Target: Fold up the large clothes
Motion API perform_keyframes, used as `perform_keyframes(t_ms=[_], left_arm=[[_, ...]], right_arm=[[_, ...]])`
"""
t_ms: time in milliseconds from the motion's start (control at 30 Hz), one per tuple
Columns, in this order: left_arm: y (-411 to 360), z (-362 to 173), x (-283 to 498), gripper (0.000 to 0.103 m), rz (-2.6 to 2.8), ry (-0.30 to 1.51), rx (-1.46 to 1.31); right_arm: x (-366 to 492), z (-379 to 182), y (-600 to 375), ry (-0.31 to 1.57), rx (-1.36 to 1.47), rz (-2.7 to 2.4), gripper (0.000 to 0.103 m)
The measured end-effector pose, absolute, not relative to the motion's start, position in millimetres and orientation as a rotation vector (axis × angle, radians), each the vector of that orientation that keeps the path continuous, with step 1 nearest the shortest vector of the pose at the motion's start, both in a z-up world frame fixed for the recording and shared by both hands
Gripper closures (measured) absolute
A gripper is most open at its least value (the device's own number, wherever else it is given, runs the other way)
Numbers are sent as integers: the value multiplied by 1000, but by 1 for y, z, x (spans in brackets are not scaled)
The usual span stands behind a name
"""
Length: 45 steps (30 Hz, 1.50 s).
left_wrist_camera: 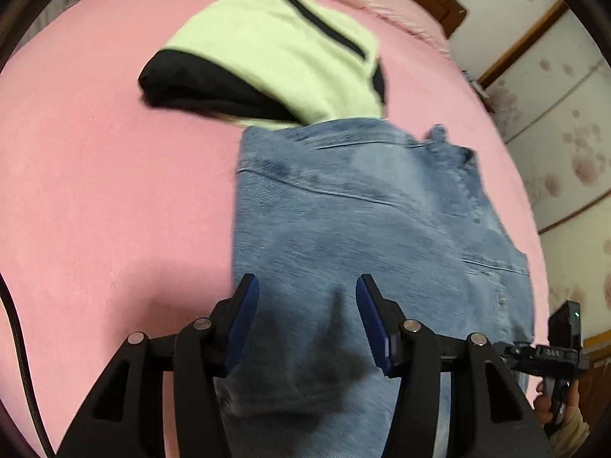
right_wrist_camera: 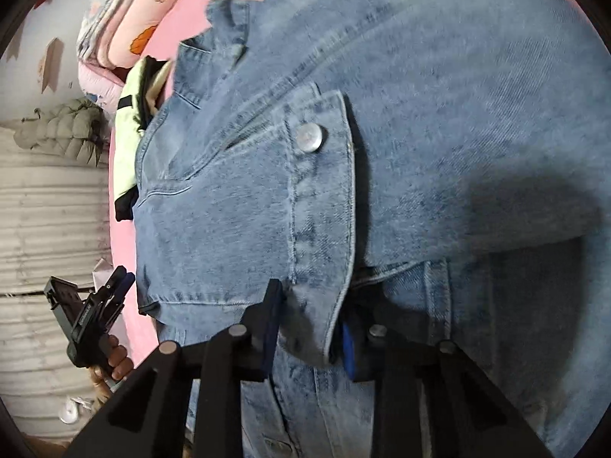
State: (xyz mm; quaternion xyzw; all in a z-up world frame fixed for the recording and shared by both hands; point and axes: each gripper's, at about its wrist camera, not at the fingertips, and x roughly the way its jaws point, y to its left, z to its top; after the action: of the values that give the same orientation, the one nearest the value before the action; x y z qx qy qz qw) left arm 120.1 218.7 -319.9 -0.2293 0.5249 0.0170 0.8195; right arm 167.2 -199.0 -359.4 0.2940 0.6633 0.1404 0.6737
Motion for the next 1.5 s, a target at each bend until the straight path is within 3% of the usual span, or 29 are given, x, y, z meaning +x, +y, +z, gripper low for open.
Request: perform_keyframes(t_ms=[167, 433, 600, 667, 733, 833, 1000, 1067, 1400, 1433, 1467, 1500], left_arm=[[234, -337, 136, 51, 74, 1138, -525], [228, -353, 160, 49, 119, 1150, -496], [212, -355, 171, 52, 184, 1134, -400], [203, -356, 175, 63, 195, 1130, -329], [194, -356, 177, 64, 195, 1131, -263], [197, -350, 179, 62, 173, 1157, -260], [212, -332, 178, 44, 154, 1156, -283], [218, -328, 181, 38, 160, 1134, -273], [249, -352, 219, 33, 107, 1166, -369], [249, -353, 222, 40, 96, 1165, -371], [249, -352, 225, 66, 77, 1156, -373], [247, -352, 228, 75, 85, 1158, -359]], right_arm=[[172, -335, -178, 1469, 458, 366, 94], [187, -214, -143, 1103, 35, 404, 95], [204, -259, -165, 1166, 25, 321, 95], [204, -296, -171, 1230, 41, 309, 94], [199, -329, -172, 1294, 51, 307, 92], [196, -330, -177, 1279, 114, 296, 88], [199, -305, -196, 1230, 175, 278, 62], [208, -297, -203, 1200, 187, 267, 59], [291, -327, -183, 1202, 166, 265, 57], [295, -331, -180, 1205, 154, 268, 57], [297, -332, -179, 1200, 148, 272, 57], [298, -332, -177, 1196, 140, 280, 64]])
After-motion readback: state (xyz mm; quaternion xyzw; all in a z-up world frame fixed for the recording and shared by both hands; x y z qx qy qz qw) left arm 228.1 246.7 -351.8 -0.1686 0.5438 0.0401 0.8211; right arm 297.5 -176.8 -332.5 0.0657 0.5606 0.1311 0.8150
